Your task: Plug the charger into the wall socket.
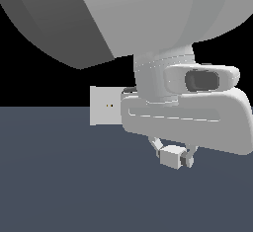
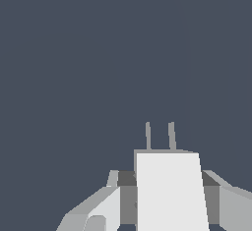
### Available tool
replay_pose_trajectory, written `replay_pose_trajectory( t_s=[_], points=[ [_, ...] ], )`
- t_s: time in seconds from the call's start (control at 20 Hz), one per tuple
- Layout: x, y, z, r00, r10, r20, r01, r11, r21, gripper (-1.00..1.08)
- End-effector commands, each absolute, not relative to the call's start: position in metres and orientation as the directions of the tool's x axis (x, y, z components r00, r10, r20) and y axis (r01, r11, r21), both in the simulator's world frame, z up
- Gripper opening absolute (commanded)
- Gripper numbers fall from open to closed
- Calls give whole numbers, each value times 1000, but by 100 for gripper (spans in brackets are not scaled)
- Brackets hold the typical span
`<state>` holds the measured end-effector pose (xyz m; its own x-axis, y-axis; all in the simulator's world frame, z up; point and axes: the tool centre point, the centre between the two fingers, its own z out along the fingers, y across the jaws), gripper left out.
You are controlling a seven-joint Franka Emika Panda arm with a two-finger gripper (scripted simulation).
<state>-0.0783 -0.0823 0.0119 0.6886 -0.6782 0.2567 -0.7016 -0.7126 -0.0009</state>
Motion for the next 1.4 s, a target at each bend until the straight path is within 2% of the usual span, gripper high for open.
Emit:
replay_pose_trajectory(
  t_s=[0.0,0.7,1.35],
  points=[
    [-78,-82,12,688,-678,257,-702,-713,-1,-100],
    [-71,-76,19,732,-631,259,-653,-758,-1,-100],
    [-43,-31,56,907,-329,264,-341,-940,2,-100]
  ],
)
